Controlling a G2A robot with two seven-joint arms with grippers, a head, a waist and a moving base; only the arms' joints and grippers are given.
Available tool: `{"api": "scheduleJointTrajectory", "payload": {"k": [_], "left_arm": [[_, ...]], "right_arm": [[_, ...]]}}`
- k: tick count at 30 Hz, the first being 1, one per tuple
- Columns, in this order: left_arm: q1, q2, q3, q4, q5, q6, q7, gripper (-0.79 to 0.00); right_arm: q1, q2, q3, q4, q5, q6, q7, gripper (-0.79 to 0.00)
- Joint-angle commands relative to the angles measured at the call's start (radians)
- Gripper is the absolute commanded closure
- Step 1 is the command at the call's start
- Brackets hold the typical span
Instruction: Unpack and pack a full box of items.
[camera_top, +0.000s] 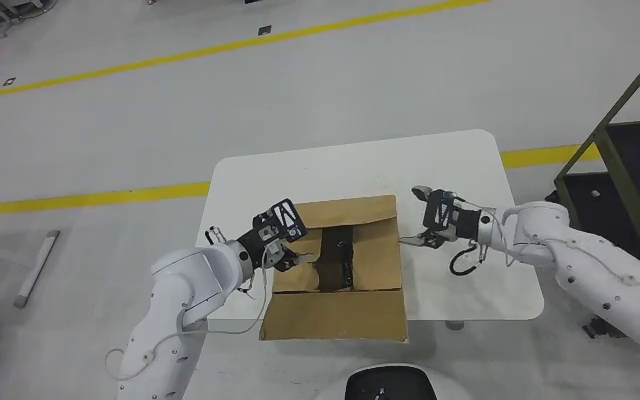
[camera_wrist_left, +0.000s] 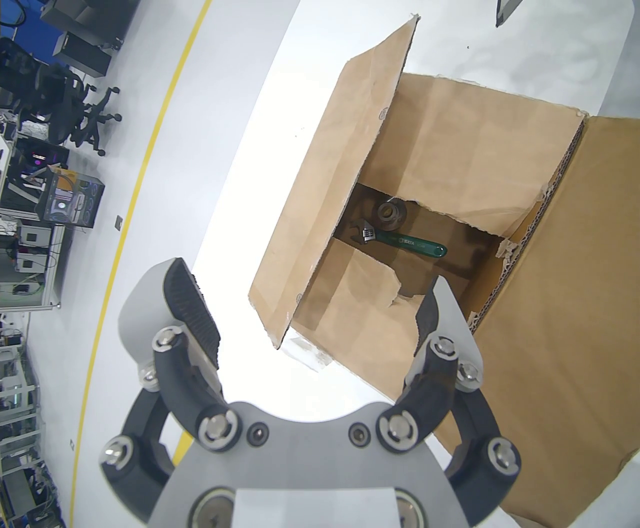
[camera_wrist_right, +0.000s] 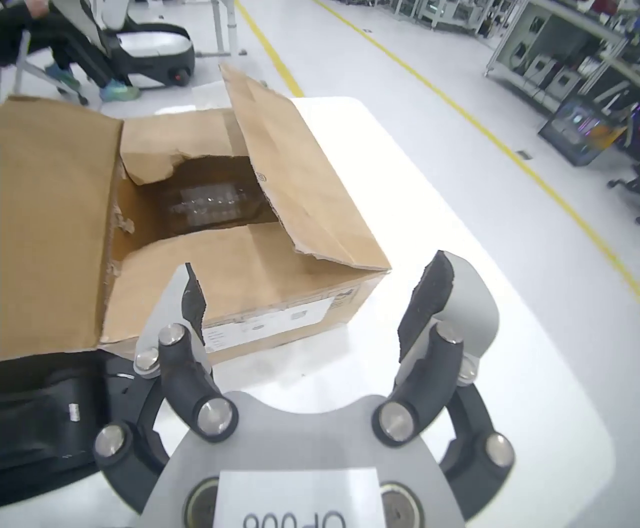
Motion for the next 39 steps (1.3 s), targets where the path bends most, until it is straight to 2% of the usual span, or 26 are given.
{"api": "scheduleJointTrajectory", "payload": {"k": [1, 2, 3, 4, 5, 6, 9, 12, 15, 19, 20, 21, 22, 25, 30, 34, 39], "left_arm": [[0.000, 0.000, 0.000, 0.000, 0.000, 0.000, 0.000, -0.785], [0.000, 0.000, 0.000, 0.000, 0.000, 0.000, 0.000, -0.785], [0.000, 0.000, 0.000, 0.000, 0.000, 0.000, 0.000, -0.785], [0.000, 0.000, 0.000, 0.000, 0.000, 0.000, 0.000, -0.785], [0.000, 0.000, 0.000, 0.000, 0.000, 0.000, 0.000, -0.785], [0.000, 0.000, 0.000, 0.000, 0.000, 0.000, 0.000, -0.785], [0.000, 0.000, 0.000, 0.000, 0.000, 0.000, 0.000, -0.785], [0.000, 0.000, 0.000, 0.000, 0.000, 0.000, 0.000, -0.785], [0.000, 0.000, 0.000, 0.000, 0.000, 0.000, 0.000, -0.785], [0.000, 0.000, 0.000, 0.000, 0.000, 0.000, 0.000, -0.785], [0.000, 0.000, 0.000, 0.000, 0.000, 0.000, 0.000, -0.785], [0.000, 0.000, 0.000, 0.000, 0.000, 0.000, 0.000, -0.785], [0.000, 0.000, 0.000, 0.000, 0.000, 0.000, 0.000, -0.785], [0.000, 0.000, 0.000, 0.000, 0.000, 0.000, 0.000, -0.785], [0.000, 0.000, 0.000, 0.000, 0.000, 0.000, 0.000, -0.785], [0.000, 0.000, 0.000, 0.000, 0.000, 0.000, 0.000, -0.785], [0.000, 0.000, 0.000, 0.000, 0.000, 0.000, 0.000, -0.785]], "right_arm": [[0.003, -0.007, -0.009, 0.000, -0.073, 0.013, -0.028, -0.785], [0.009, -0.013, -0.012, 0.011, -0.091, 0.026, -0.031, -0.785], [0.022, -0.019, -0.020, 0.014, -0.122, 0.037, -0.022, -0.748], [0.032, -0.028, -0.029, 0.017, -0.135, 0.046, -0.028, -0.563], [0.040, -0.037, -0.036, 0.026, -0.135, 0.054, -0.041, -0.453], [0.050, -0.046, -0.044, 0.036, -0.133, 0.054, -0.052, -0.391], [0.091, -0.076, -0.074, 0.069, -0.150, 0.052, -0.056, -0.332], [0.139, -0.110, -0.113, 0.116, -0.177, 0.046, -0.032, -0.314], [0.181, -0.147, -0.155, 0.169, -0.217, 0.058, -0.010, -0.212], [0.223, -0.189, -0.193, 0.231, -0.231, 0.038, -0.017, -0.212], [0.230, -0.197, -0.198, 0.245, -0.241, 0.047, -0.021, -0.166], [0.234, -0.205, -0.202, 0.257, -0.238, 0.047, -0.030, -0.037], [0.239, -0.212, -0.204, 0.270, -0.233, 0.040, -0.040, 0.000], [0.249, -0.232, -0.200, 0.308, -0.191, 0.024, -0.072, 0.000], [0.262, -0.254, -0.158, 0.387, 0.001, -0.095, -0.135, 0.000], [0.263, -0.274, -0.137, 0.460, 0.165, -0.177, -0.116, 0.000], [0.282, -0.306, -0.134, 0.553, 0.346, -0.245, -0.004, 0.000]]}}
